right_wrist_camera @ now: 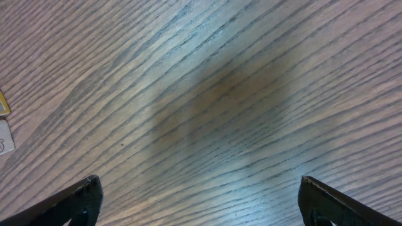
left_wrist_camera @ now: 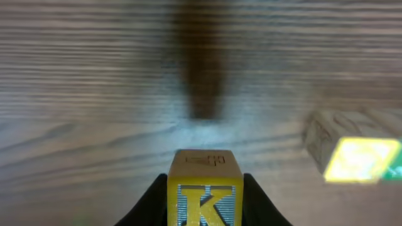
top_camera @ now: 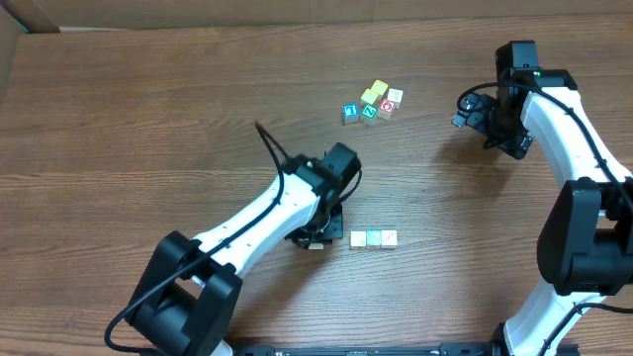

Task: Flip 4 blocks
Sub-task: 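Carry the K block with the left gripper to the row's left end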

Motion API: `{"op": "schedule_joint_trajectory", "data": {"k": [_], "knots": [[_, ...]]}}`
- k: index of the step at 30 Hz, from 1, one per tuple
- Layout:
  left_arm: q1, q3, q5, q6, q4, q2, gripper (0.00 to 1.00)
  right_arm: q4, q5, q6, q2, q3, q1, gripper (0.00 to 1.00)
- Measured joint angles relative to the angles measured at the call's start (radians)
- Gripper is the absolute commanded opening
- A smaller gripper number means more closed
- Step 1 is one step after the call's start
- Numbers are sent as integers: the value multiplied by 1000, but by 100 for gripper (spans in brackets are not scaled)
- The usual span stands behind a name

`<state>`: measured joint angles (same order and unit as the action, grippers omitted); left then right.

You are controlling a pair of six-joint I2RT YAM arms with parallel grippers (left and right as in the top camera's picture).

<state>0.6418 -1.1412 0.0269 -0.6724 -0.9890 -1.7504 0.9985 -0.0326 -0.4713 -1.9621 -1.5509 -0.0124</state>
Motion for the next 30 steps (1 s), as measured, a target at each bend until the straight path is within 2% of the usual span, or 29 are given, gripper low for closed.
{"op": "schedule_joint_trajectory", "data": {"k": [6,12,14,16,18,23,28,30], "knots": [[7,50,8,-52,110,0,18,1,0,0,0,0,0,100],[48,56,8,-71,159,0,22,1,0,0,0,0,0,100],[62,56,9,-82,161,0,29,0,0,0,0,0,0,100],[71,57,11,-91,160,0,50,0,0,0,0,0,0,100],[72,57,16,-100,157,0,54,0,0,0,0,0,0,100],[59,46,29,-104,106,0,54,0,0,0,0,0,0,100],[35,-56,21,-103,-2,0,52,0,-1,0,0,0,0,100],[29,-100,6,-103,-44,2,47,1,0,0,0,0,0,100]]}}
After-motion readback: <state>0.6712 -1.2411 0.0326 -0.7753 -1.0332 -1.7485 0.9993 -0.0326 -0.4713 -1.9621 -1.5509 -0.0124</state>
